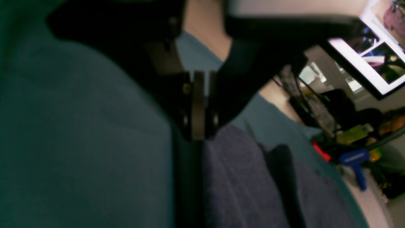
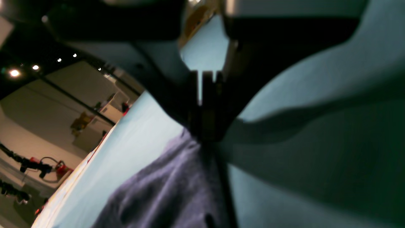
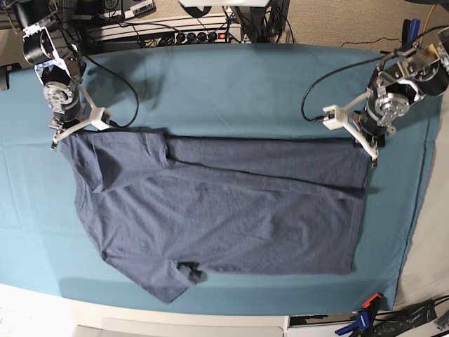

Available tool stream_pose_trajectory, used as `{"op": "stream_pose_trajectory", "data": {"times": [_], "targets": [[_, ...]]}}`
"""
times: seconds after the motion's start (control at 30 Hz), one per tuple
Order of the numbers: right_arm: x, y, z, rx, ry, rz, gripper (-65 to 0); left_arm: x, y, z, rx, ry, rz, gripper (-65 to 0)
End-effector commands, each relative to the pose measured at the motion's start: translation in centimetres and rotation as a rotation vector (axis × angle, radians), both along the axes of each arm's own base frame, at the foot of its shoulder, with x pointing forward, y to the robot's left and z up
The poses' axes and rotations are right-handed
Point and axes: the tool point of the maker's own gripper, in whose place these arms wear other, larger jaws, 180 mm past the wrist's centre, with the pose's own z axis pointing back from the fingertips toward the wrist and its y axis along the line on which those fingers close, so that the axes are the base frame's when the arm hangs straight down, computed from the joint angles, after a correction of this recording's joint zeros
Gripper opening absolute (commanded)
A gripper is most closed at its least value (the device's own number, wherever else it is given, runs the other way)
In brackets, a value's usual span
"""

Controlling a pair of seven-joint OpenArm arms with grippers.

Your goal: Fold the T-shirt properly

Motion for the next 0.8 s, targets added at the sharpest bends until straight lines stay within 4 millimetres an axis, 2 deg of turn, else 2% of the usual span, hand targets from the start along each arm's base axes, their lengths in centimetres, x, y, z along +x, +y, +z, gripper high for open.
{"op": "stream_pose_trajectory", "data": {"times": [0.0, 0.5, 0.77], "targets": [[0.5, -1.4, 2.0, -0.054, -0.041, -0.009, -65.0, 0.5, 1.1, 1.1, 0.026, -0.034, 0.014, -65.0], [-3.7, -1.6, 7.0, -0.028, -0.119, -0.032, -65.0, -4.0, 1.9, 1.7, 0.08, -0.014, -0.001, -65.0], [-6.5, -1.6, 5.9, -0.033, -0.048, -0.035, -65.0, -5.9, 2.1, 0.8, 0.102, -0.003, -0.002, -65.0]]}}
